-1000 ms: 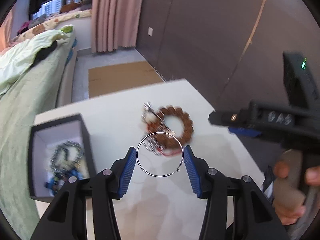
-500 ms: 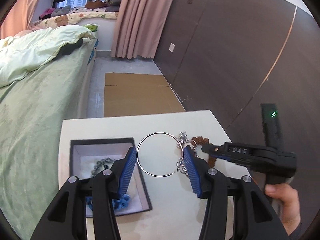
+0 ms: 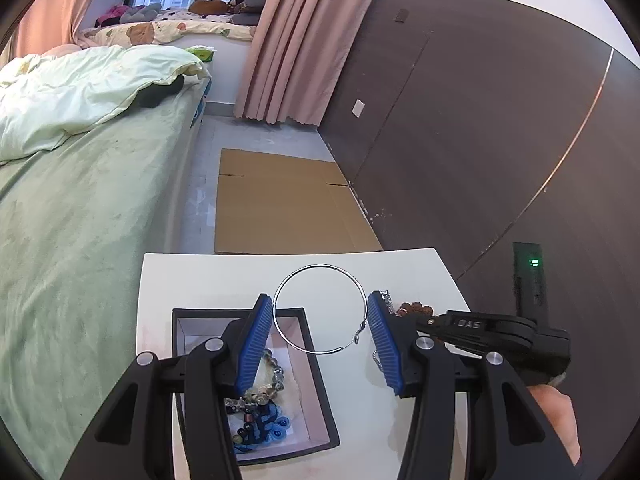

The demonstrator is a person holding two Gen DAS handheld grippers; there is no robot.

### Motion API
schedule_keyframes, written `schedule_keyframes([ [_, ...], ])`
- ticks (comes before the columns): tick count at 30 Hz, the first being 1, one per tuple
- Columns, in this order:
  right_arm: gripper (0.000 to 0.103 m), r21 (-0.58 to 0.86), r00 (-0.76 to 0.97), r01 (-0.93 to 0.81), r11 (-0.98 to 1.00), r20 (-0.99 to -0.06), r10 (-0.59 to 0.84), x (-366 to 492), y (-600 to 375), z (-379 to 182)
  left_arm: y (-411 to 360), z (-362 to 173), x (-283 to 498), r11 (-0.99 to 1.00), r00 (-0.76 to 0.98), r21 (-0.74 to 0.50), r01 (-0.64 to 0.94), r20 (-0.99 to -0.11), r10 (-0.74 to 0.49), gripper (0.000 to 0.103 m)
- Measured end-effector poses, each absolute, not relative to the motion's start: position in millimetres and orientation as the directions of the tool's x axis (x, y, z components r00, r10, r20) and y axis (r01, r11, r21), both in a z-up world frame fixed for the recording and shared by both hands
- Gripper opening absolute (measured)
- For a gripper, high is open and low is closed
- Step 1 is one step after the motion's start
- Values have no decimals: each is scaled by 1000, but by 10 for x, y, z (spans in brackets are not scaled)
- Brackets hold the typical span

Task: Organize jewelry
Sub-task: 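Carry the silver hoop over the box with the left tool while the right tool grasps the chain pendant, then open the left tool over the box while the right tool drops the chain pendant in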

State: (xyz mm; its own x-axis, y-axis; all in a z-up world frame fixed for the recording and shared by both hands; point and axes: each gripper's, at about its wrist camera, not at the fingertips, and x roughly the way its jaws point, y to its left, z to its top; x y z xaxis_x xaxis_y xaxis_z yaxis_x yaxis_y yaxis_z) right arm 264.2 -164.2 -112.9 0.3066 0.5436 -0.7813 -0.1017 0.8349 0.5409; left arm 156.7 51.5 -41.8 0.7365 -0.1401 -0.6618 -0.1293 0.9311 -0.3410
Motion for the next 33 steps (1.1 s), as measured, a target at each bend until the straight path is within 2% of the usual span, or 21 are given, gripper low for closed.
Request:
schedule_keyframes([
  [9,6,612,410,-188,768,-661,628,2424,-1707,-632,586,-510,1537,929,698,-327,-173,-706,-119,49],
  [13,6,675,423,-209,708,-590,687,2308,-1801,-427,606,-518,1474,926,698,-320,-201,-710,-94,80],
  [18,6,686,465,-247,684,-535,705,2150,-1892,-75,622,-466,1376,924,711,-314,-218,-700,-70,93],
  [33,1,570,604,-414,710,-411,683,1662,-1909,1409,688,-367,1134,919,729,-334,-208,-680,-82,93],
])
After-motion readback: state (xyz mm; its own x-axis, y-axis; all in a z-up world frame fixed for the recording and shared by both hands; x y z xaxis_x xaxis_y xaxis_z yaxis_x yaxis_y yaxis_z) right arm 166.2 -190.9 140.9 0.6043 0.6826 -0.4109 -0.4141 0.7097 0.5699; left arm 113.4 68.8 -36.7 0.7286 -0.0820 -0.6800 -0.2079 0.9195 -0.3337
